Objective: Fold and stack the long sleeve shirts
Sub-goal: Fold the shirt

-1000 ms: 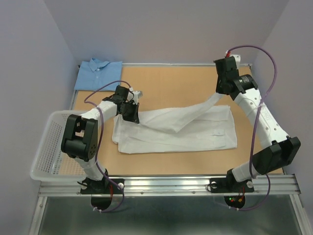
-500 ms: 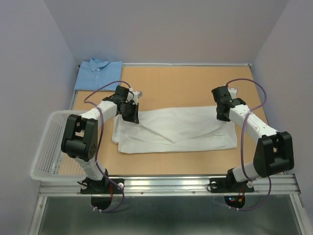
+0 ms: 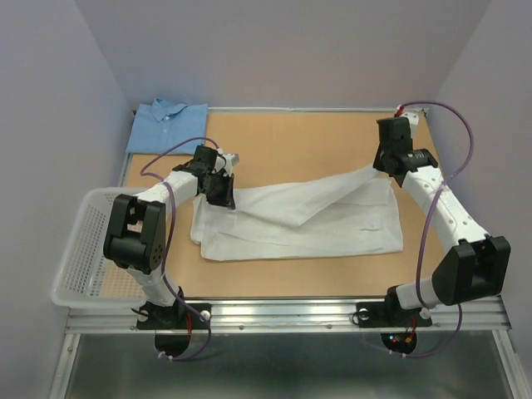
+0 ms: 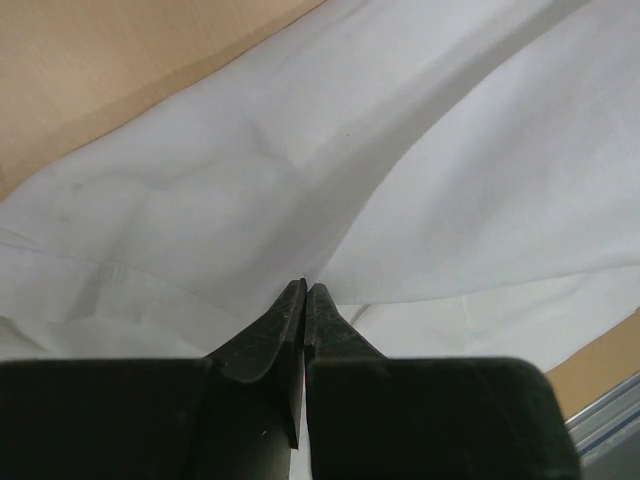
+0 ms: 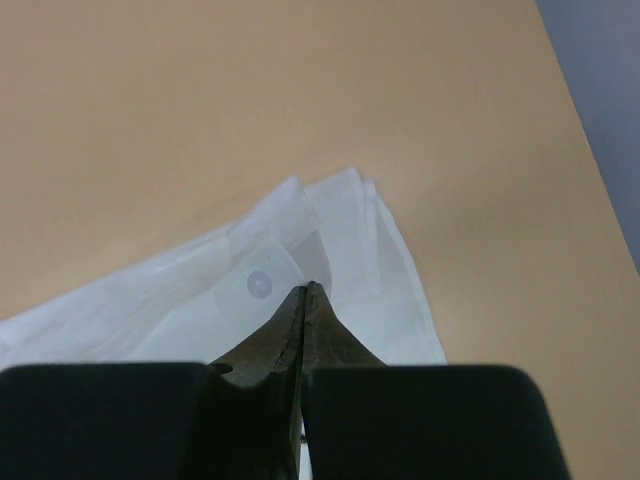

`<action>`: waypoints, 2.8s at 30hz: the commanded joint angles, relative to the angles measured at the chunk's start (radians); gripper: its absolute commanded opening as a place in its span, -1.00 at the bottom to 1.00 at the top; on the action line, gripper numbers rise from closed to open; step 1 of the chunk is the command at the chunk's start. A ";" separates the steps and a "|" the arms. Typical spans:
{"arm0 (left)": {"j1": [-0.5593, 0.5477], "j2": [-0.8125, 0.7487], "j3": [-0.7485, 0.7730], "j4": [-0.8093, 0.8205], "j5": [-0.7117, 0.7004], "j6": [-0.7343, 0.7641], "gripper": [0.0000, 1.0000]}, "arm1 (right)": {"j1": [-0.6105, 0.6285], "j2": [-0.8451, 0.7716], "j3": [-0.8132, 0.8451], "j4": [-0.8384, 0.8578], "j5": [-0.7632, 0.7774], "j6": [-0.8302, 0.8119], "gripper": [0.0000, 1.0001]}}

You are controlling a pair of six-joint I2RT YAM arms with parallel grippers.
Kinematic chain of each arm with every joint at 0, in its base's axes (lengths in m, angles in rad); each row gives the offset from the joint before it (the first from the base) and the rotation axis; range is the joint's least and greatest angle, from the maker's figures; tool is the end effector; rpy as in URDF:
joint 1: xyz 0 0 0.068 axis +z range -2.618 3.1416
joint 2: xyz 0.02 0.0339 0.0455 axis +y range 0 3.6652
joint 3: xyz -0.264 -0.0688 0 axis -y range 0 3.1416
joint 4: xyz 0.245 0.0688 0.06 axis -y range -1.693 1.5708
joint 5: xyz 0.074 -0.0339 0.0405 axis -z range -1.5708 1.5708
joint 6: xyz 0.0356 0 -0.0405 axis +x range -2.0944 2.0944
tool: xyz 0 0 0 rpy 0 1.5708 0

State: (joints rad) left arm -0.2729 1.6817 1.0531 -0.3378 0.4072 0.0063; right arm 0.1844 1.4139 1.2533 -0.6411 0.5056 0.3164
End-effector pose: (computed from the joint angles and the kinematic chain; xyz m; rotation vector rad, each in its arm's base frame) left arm 0.3268 -0.1061 0.1926 0.5130 2.4811 -0.6221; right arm 0.3013 0.0387 0.3188 0.3849 2.2402 -0.3391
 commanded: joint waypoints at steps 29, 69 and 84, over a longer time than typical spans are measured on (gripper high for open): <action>0.014 -0.097 0.054 -0.069 -0.035 -0.078 -0.17 | -0.163 -0.026 -0.296 0.161 -0.145 0.110 -0.02; -0.034 -0.188 -0.094 0.117 -0.084 -0.210 0.13 | -0.172 0.393 -0.103 0.325 -0.300 -0.031 -0.14; 0.006 -0.094 -0.102 0.131 -0.107 -0.192 0.13 | -0.171 0.381 -0.120 0.333 -0.262 -0.053 -0.96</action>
State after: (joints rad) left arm -0.2798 1.5902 0.9554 -0.2276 0.3099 -0.1997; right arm 0.0193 1.8069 1.1198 -0.3389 0.2039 0.2825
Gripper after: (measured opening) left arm 0.564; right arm 0.081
